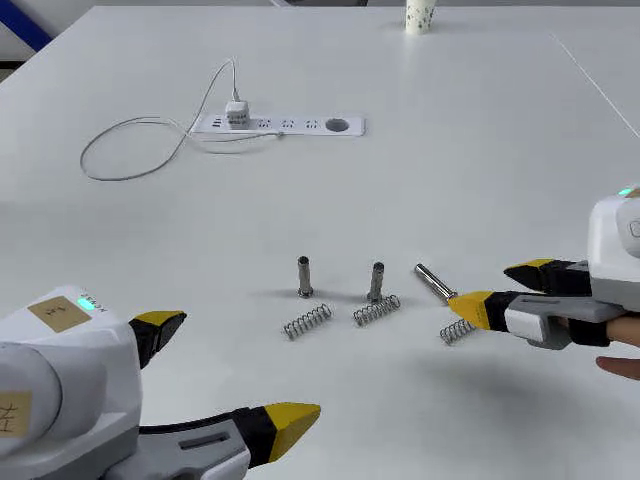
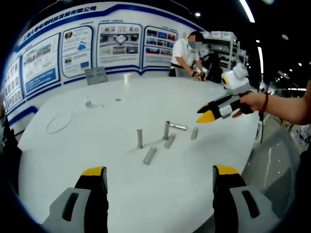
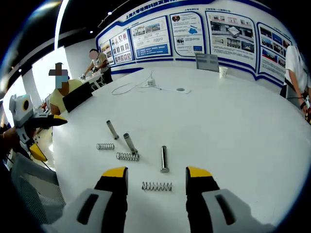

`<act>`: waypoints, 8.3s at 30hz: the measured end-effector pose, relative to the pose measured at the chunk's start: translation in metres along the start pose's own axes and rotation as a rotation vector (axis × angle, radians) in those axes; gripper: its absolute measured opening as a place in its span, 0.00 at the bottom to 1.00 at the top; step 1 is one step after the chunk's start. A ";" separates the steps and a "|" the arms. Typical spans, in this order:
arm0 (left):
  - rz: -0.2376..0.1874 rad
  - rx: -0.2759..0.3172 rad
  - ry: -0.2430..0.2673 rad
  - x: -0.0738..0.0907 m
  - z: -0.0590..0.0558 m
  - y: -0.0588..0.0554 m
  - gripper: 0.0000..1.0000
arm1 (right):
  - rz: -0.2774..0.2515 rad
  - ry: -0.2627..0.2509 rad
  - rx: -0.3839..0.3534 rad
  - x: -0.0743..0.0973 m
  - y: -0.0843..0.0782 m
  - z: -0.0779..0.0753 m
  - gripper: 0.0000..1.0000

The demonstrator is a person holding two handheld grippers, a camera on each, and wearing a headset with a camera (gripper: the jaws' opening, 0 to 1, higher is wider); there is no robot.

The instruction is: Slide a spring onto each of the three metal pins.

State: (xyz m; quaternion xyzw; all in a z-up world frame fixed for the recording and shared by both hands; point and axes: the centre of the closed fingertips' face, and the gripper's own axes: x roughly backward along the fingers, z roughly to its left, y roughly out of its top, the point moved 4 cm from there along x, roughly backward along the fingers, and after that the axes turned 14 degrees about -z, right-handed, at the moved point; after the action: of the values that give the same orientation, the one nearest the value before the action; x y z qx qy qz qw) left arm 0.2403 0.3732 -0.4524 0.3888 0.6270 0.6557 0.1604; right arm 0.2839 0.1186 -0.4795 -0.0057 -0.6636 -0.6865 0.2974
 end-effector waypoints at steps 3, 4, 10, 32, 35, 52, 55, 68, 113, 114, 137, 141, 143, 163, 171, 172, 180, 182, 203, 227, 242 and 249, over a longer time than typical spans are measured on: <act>0.003 0.002 -0.001 -0.001 0.000 -0.001 0.91 | 0.008 0.008 0.003 -0.008 -0.001 -0.002 0.47; 0.004 0.004 -0.003 -0.001 0.000 -0.001 0.91 | 0.011 0.013 0.008 -0.010 -0.001 -0.002 0.46; 0.004 0.007 -0.005 -0.003 0.001 -0.002 0.90 | 0.038 0.034 0.029 -0.024 -0.004 -0.006 0.44; 0.013 0.034 -0.009 -0.005 0.002 -0.007 0.88 | 0.061 0.049 0.017 -0.073 -0.012 -0.013 0.28; 0.019 0.034 -0.011 -0.006 0.002 -0.008 0.87 | 0.071 0.051 0.032 -0.078 -0.014 -0.013 0.25; 0.030 0.025 -0.018 -0.005 0.002 -0.010 0.84 | 0.105 0.035 0.060 -0.092 -0.020 -0.013 0.13; 0.031 0.026 -0.016 -0.004 0.003 -0.010 0.84 | 0.106 0.031 0.054 -0.094 -0.020 -0.014 0.12; 0.034 0.019 -0.018 -0.004 0.002 -0.009 0.83 | 0.113 0.003 0.044 -0.093 -0.018 -0.015 0.09; -0.005 -0.010 -0.009 0.006 -0.004 -0.002 0.79 | 0.039 -0.067 0.098 -0.033 0.002 -0.006 0.08; -0.004 -0.012 -0.010 0.006 -0.004 -0.002 0.78 | 0.039 -0.068 0.098 -0.033 0.002 -0.006 0.08; 0.020 -0.039 -0.013 0.006 -0.003 -0.003 0.74 | 0.053 -0.082 0.060 -0.033 0.001 -0.007 0.09; 0.022 -0.041 -0.017 0.005 -0.003 -0.003 0.73 | 0.057 -0.088 0.062 -0.032 0.000 -0.009 0.11; 0.022 -0.042 -0.018 0.005 -0.003 -0.003 0.73 | 0.058 -0.089 0.063 -0.031 -0.001 -0.008 0.15; 0.043 -0.065 -0.011 -0.017 0.011 -0.004 0.63 | -0.018 -0.027 0.047 -0.010 0.013 0.005 0.29; 0.066 -0.068 -0.044 -0.034 0.016 -0.011 0.57 | -0.034 0.009 0.051 0.002 0.012 0.008 0.37; 0.068 -0.070 -0.045 -0.036 0.017 -0.012 0.57 | -0.038 0.013 0.044 0.003 0.012 0.008 0.38; 0.099 -0.105 -0.064 -0.054 0.024 -0.021 0.51 | -0.039 0.025 0.048 0.011 0.005 0.007 0.49; 0.111 -0.113 -0.070 -0.058 0.026 -0.024 0.50 | -0.037 0.034 0.043 0.012 0.003 0.007 0.50; 0.186 -0.180 -0.172 -0.097 0.029 -0.042 0.28 | -0.075 0.096 -0.040 0.016 -0.012 0.016 0.56; 0.243 -0.177 -0.233 -0.110 0.029 -0.049 0.11 | -0.060 0.079 -0.071 0.018 -0.020 0.014 0.56; 0.173 -0.094 -0.165 -0.099 0.026 -0.044 0.10 | -0.092 0.076 -0.116 0.018 -0.009 0.022 0.55; 0.079 -0.087 -0.149 -0.087 0.015 -0.026 0.10 | -0.141 0.093 -0.178 0.016 0.003 0.033 0.53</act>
State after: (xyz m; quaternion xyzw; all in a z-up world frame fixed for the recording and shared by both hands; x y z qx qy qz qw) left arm 0.3003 0.3274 -0.5057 0.4535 0.5684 0.6575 0.1975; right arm 0.2594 0.1431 -0.4666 0.0465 -0.5842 -0.7614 0.2771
